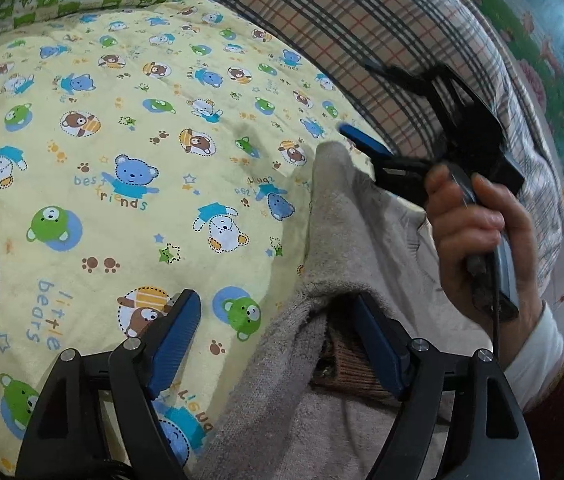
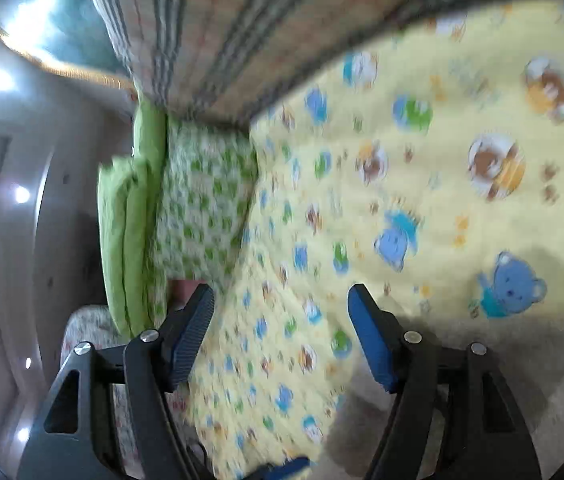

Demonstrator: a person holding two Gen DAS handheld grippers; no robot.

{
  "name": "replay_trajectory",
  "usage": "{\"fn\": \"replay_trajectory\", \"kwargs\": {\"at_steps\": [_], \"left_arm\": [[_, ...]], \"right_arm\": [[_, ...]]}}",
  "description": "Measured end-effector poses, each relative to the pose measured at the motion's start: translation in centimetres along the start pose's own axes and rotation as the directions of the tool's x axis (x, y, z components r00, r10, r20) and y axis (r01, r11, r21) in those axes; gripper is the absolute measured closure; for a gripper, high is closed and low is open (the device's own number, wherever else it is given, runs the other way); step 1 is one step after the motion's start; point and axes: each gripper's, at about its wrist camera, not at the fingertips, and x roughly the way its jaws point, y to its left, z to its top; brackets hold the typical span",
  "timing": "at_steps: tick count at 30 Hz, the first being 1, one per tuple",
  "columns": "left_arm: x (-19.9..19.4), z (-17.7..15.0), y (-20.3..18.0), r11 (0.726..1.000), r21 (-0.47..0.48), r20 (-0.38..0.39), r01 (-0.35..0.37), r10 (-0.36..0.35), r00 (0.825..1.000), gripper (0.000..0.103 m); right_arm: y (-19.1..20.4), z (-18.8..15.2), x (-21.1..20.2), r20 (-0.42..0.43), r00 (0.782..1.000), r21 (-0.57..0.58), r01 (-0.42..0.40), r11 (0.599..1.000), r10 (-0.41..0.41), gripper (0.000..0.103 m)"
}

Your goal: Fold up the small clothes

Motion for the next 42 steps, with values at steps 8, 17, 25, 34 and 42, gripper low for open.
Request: {"fn": "replay_trajectory", "kwargs": {"at_steps": [8,17,25,34,42], "left_arm": [[-0.9,2.3,-0.9,0.991,-0.011,-0.081,0.132,-0.132,0.988,0.024],[4.7,6.0,-3.1,0.991,0.118,-0.193,0.070,-0.047,0.980,0.024],[9.0,6.2,-4.5,0.958,0.286,-0.275,0.034,0.048,0.960,0.068],[9.2,6.0,-4.7,0.961,0.274,-0.268,0.019,0.057,0.962,0.065],[8.3,5.8,-5.9,0.952,0.306,-0.183,0.011,0.048,0.982,0.091]], "right_arm": [[2.0,-6.3,-14.6,0.187,0.945,-0.125,0.295,0.947,-0.269,0.032],[-3.0,-19.6,-32.2,0.370,0.666,0.156,0.643,0.750,-0.648,0.032],[-4.9,-23.4,-31.4,0.283,0.538,0.128,0.799,0.587,-0.794,0.048],[-1.9,-22.9,-31.1,0.363,0.453,0.049,0.863,0.502,-0.814,0.052],[-3.4,-22.8,-31.0,0.293,0.569,0.077,0.787,0.613,-0.768,0.095]]}}
